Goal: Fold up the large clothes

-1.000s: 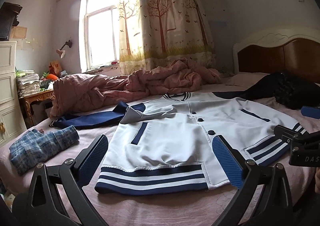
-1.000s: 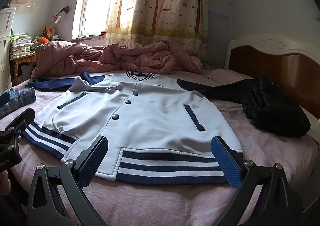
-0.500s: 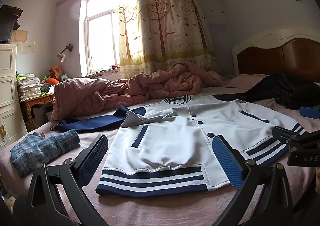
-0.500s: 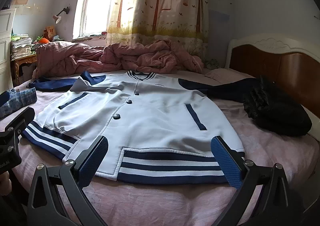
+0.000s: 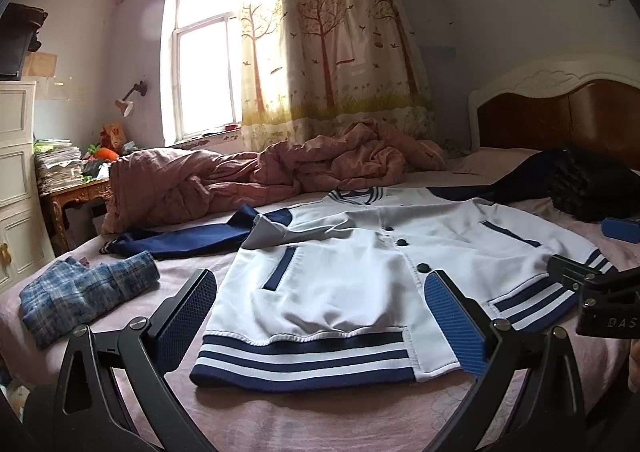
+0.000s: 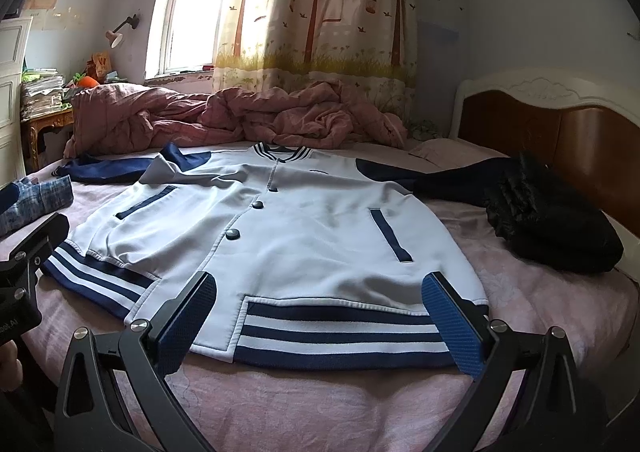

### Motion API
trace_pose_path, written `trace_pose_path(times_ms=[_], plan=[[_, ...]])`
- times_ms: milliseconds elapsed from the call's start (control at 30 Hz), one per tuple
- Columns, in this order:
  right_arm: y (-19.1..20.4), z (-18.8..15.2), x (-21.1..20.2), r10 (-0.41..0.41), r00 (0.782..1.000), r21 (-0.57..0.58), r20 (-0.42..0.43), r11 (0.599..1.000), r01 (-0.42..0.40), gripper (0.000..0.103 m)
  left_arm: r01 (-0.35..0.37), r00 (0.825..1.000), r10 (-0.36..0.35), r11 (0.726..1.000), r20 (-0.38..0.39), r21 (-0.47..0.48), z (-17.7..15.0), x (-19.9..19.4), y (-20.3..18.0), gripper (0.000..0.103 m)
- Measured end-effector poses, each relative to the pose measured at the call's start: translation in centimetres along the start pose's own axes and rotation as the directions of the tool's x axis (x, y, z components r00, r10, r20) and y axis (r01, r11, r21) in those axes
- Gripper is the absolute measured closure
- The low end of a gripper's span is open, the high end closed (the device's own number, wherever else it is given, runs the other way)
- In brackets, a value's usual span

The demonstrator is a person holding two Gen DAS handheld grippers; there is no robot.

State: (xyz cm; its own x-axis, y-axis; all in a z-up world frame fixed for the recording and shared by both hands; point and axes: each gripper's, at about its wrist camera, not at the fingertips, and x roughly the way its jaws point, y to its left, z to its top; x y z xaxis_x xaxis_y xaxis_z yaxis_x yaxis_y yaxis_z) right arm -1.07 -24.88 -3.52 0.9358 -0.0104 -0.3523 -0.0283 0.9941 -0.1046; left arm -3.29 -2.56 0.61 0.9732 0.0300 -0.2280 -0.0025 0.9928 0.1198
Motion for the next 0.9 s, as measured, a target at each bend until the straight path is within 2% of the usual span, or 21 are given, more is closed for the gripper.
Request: trace_pose_path(times_ms=[300, 433, 533, 567, 667, 900], plan=[[0.0, 0.0, 0.0, -0.001, 1.0, -0.002, -0.004, 1.0, 0.001, 0.0, -0.048, 0.997, 0.045, 0.998, 0.056, 0.046, 0.1, -0.2, -1.0, 0.0], [-0.2, 0.0, 0.1, -0.004, 1.0, 0.001, -0.001, 1.0, 0.004, 0.0, -0.029, 0.99, 0.024, 0.999, 0.138, 0.034, 0.4, -0.9, -0.7, 0.0], [-0.4, -0.1, 0.2, -0.006, 1.0, 0.01, 0.001, 1.0, 0.006, 0.0, -0.072, 0.979, 0.068, 0.997, 0.192, 0.011, 0.6, -1.7, -0.5, 0.0], [-0.5, -0.1, 0.3, -0.007, 1.0, 0.013, 0.001, 1.0, 0.007, 0.0, -0.069, 0.978, 0.069, 0.998, 0.199, -0.006, 0.7, -1.9, -0.3, 0.0], [-0.5, -0.1, 0.3, -0.006, 1.0, 0.01, 0.0, 1.0, 0.006, 0.0, 0.004, 0.983, 0.002, 0.999, 0.182, -0.033, 1.1, -2.2, 0.6, 0.0], [-0.5, -0.1, 0.3, -0.011, 1.0, 0.011, 0.008, 1.0, 0.011, 0.0, 0.023, 0.984, -0.012, 0.998, 0.18, -0.062, 1.2, -2.3, 1.3, 0.0]])
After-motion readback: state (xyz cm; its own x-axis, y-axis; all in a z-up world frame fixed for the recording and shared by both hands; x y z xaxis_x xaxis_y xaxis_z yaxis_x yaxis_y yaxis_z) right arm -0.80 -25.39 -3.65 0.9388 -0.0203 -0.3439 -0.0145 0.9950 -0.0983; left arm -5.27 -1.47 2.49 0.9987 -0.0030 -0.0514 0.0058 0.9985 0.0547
